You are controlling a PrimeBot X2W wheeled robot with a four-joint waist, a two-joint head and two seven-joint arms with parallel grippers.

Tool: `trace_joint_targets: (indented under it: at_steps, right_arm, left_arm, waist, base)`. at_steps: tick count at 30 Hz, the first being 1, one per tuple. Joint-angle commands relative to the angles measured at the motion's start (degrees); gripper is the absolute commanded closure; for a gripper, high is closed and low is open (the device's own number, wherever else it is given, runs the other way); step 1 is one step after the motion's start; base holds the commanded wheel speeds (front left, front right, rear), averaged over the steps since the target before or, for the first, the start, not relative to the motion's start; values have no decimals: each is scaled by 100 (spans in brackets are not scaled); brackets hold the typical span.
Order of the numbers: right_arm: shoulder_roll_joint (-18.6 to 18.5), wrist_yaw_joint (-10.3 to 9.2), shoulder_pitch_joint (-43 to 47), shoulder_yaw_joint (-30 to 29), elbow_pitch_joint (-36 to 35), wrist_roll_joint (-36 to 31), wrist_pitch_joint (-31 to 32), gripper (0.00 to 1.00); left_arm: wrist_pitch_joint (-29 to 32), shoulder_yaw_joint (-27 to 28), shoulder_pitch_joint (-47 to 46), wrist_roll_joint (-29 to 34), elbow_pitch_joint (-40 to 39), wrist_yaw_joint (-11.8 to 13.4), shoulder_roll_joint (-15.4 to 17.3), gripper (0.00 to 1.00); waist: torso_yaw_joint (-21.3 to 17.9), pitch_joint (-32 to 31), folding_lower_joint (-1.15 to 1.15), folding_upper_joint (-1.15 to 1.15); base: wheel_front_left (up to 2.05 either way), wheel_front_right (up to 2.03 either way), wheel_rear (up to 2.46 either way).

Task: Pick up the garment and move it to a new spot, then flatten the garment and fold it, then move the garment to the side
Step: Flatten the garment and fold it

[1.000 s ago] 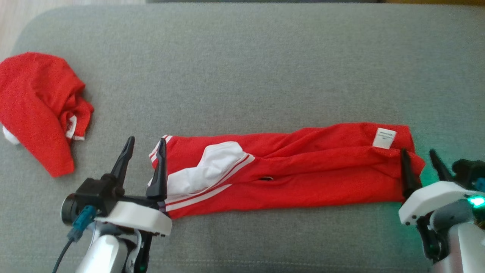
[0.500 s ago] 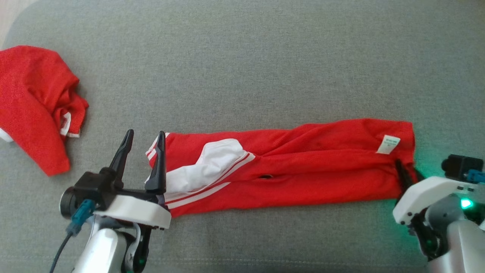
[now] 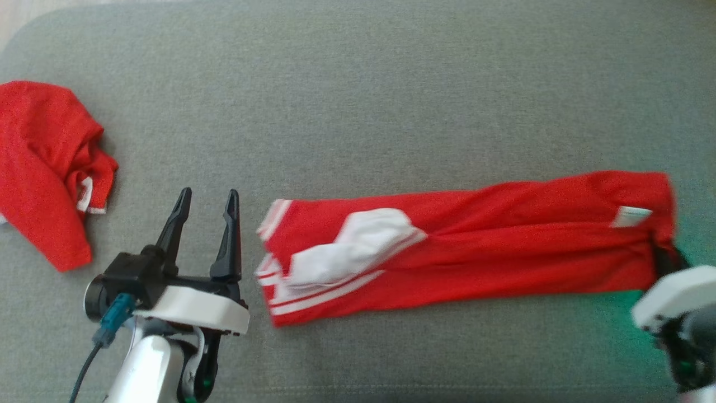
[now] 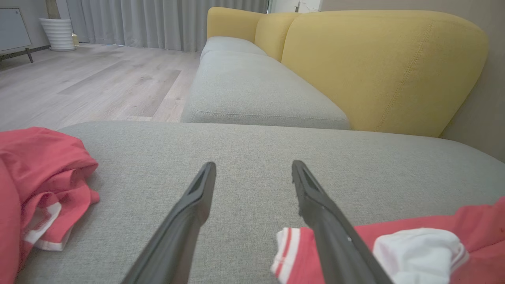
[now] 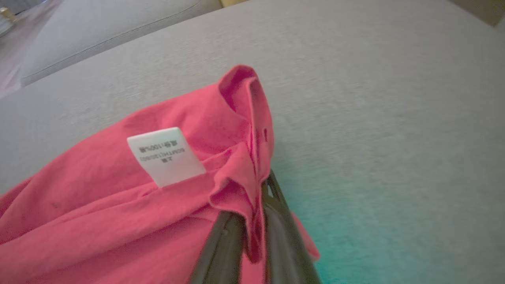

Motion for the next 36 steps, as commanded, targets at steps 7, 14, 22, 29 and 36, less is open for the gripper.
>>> trace_joint_targets:
  at_steps: [7,14,22,29,36]
  right_arm:
    - [-166,-5,145,-468,-669,-165,267,100]
    - [-75,-5,98,528,-1795,4,593,100]
    - [-19,-5,-91,2634,-2082,914,639,100]
    - [-17,-5,-405,4085,-1250,1722,18,100]
    - [-17,-5,-892,5388,-104,2410,-694,100]
  left_arm:
    - [-70,321,-63,114,-192,-67,-12,0]
    - [-70,363,-9,153,-138,-122,-54,0]
    - [-70,307,16,185,-33,-199,-104,0]
    - [-70,251,6,202,18,-234,-148,0]
    - [-70,198,-58,211,68,-272,-225,0]
  waist:
    - [-109,-101,0,0]
    - [-196,-269,0,0]
    - [-110,-448,0,0]
    - [136,-456,0,0]
    - [424,-348,0,0]
  base:
    - [0,0,0]
    - [0,0,0]
    - [0,0,0]
    - [0,0,0]
    - [0,0,0]
